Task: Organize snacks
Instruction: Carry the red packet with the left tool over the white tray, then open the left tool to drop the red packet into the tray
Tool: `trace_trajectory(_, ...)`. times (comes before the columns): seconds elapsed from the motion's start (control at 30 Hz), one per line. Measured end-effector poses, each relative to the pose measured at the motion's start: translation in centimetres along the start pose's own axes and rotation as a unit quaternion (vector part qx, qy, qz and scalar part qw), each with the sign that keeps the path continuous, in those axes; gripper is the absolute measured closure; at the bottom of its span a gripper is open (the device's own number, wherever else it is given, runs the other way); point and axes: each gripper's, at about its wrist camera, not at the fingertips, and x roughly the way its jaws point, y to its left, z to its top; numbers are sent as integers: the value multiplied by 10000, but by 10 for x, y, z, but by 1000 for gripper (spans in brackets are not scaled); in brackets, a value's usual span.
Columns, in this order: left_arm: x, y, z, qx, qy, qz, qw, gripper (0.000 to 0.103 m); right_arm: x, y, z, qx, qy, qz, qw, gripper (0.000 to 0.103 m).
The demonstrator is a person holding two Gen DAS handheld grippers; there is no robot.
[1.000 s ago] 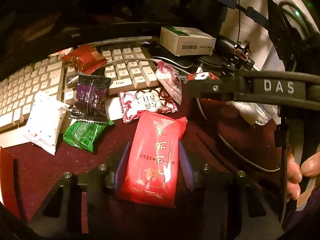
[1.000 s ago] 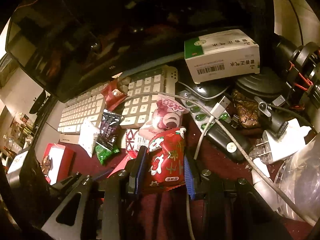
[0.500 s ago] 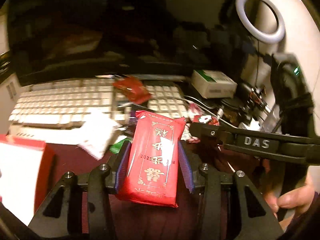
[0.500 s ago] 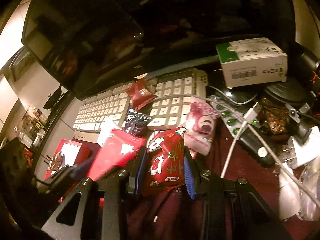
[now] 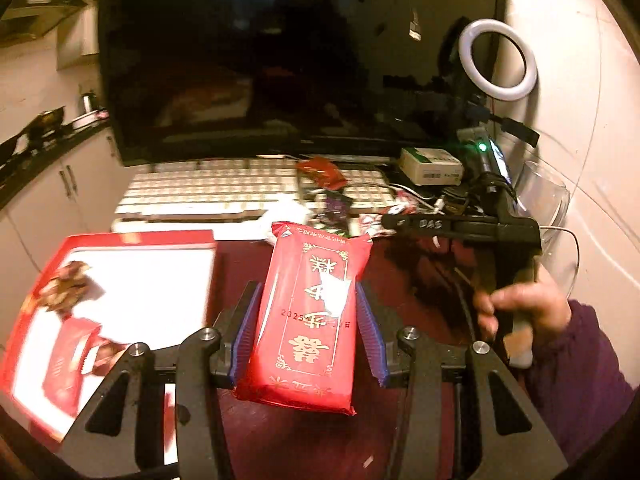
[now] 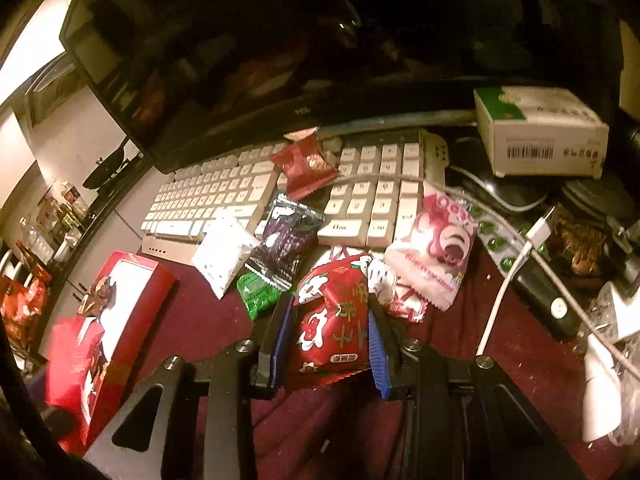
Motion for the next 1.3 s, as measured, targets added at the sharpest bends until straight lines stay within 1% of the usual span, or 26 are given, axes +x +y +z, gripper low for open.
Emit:
trace_trajectory(0.07,-14,20,-4,-146,-54,119,9998,58,-2,3,0,-103,-106,-53,9999,69)
trace_trajectory(0.2,-30,52,-8,-330,-128,366,9987,58,-11,17,1,-270,-360,12,9990,69)
trace_trajectory(0.27,-36,67,-10,-411,-196,491,9978,58,-13,30,1,-347,-330,123,9988,69)
trace_trajectory(0.43,-41,107,-13,-628,-294,890,9936,58,-10,99,-10,-914,-109,591,9940,69)
trace_trajectory(0.53,-39,132,-17,-763,-265,1139,9902,58,-1,144,-19,-1174,86,998,9880,69)
trace_trajectory(0.6,-36,145,-21,-851,-232,1254,9882,58,6,175,-24,-1402,180,1190,9828,69)
trace_trajectory(0.67,-31,157,-27,-930,-148,1359,9862,58,12,203,-30,-1623,241,1351,9771,68)
trace_trajectory(0.77,-22,171,-33,-1041,-22,1408,9845,58,23,240,-40,-1909,386,1537,9687,68)
trace_trajectory(0.9,-13,181,-37,-1051,108,1509,9829,58,41,273,-54,-2154,618,1696,9597,68)
trace_trajectory(1.0,-8,186,-39,-1080,180,1586,9813,58,52,287,-64,-2314,786,1701,9546,68)
trace_trajectory(1.1,-4,191,-41,-1129,272,1738,9779,57,60,290,-70,-2375,929,1631,9531,62)
trace_trajectory(1.17,-2,193,-40,-1155,327,1885,9747,57,60,290,-70,-2415,859,1573,9537,59)
trace_trajectory(1.2,-1,194,-40,-1161,337,1943,9735,57,59,289,-68,-2420,831,1558,9541,53)
trace_trajectory(1.27,-2,191,-38,-1137,291,2058,9715,55,55,285,-63,-2343,795,1573,9561,47)
trace_trajectory(1.3,-4,188,-36,-1091,232,2197,9692,53,50,281,-59,-2285,709,1603,9576,47)
